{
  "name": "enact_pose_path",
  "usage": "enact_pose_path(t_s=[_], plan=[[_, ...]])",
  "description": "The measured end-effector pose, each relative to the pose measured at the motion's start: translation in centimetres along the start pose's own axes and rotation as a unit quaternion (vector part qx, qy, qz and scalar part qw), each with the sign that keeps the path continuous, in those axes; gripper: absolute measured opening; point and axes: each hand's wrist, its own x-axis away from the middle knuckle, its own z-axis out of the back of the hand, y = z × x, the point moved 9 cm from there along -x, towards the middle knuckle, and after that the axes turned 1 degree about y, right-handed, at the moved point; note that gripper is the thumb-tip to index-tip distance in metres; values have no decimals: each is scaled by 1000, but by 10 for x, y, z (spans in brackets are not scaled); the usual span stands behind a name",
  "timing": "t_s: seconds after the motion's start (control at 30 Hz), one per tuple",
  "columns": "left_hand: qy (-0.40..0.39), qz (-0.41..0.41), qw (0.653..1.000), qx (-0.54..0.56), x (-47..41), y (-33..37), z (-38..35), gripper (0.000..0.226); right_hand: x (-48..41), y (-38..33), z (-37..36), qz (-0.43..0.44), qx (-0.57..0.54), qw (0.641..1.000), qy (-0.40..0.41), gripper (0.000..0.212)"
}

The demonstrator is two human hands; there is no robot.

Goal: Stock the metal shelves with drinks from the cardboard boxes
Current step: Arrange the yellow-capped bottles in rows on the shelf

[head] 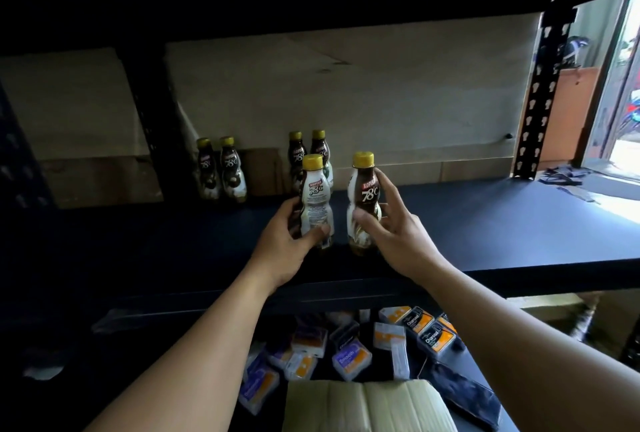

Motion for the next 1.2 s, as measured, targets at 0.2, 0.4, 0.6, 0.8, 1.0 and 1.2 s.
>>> enact_pose_path(t_s=[0.2,0.4,0.6,0.8,1.0,1.2], plan=[[-8,-17,1000,15,4,9,-2,91,2,0,1,3,1,1000,-14,95],[23,25,999,-3,4,1,6,114,1,3,0,-8,17,1000,-8,97],[4,6,1000,29,3,1,1,98,3,-1,2,-5,20,1000,-1,98],[12,25,1000,13,4,1,2,114,3,-2,3,-2,24,1000,1,100],[9,31,998,47,2,-4,2,99,2,2,4,-10,17,1000,6,101],[18,37,999,33,3,-6,5,115,2,4,5,-8,18,1000,14,100]])
